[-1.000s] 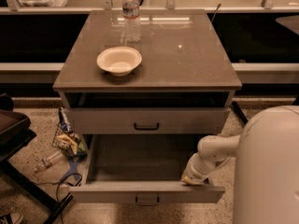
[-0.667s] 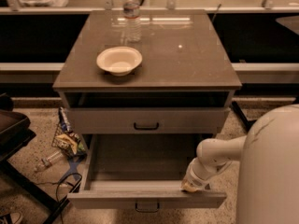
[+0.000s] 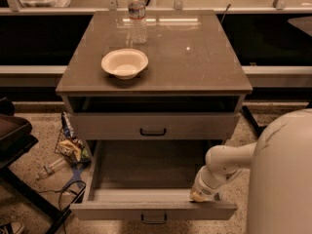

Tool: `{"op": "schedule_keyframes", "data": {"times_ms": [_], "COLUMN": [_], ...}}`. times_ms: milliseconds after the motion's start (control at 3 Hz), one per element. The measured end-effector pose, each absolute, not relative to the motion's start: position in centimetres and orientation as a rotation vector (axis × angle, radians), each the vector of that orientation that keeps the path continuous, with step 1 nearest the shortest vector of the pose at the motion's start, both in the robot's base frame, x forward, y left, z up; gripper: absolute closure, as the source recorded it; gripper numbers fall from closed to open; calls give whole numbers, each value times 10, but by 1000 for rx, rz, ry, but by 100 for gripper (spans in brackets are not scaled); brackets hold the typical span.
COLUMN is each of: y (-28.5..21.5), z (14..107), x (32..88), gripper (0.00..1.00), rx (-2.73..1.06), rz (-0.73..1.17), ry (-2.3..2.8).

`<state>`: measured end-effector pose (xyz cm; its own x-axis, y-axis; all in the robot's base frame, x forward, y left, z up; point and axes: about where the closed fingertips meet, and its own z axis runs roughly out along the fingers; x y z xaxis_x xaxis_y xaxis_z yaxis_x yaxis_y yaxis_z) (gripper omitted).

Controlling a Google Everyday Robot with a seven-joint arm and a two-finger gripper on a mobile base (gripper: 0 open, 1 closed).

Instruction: Open middle drawer

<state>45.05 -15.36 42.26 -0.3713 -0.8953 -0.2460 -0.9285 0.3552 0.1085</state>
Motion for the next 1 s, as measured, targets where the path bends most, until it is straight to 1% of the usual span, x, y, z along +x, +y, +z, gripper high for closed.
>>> {"op": "schedule_keyframes", "data": {"times_ms": [1000], "y": [-153], "z": [422], "x": [449], "gripper": [5], "rx": [-1674], "rz": [350], "ry": [2466]}}
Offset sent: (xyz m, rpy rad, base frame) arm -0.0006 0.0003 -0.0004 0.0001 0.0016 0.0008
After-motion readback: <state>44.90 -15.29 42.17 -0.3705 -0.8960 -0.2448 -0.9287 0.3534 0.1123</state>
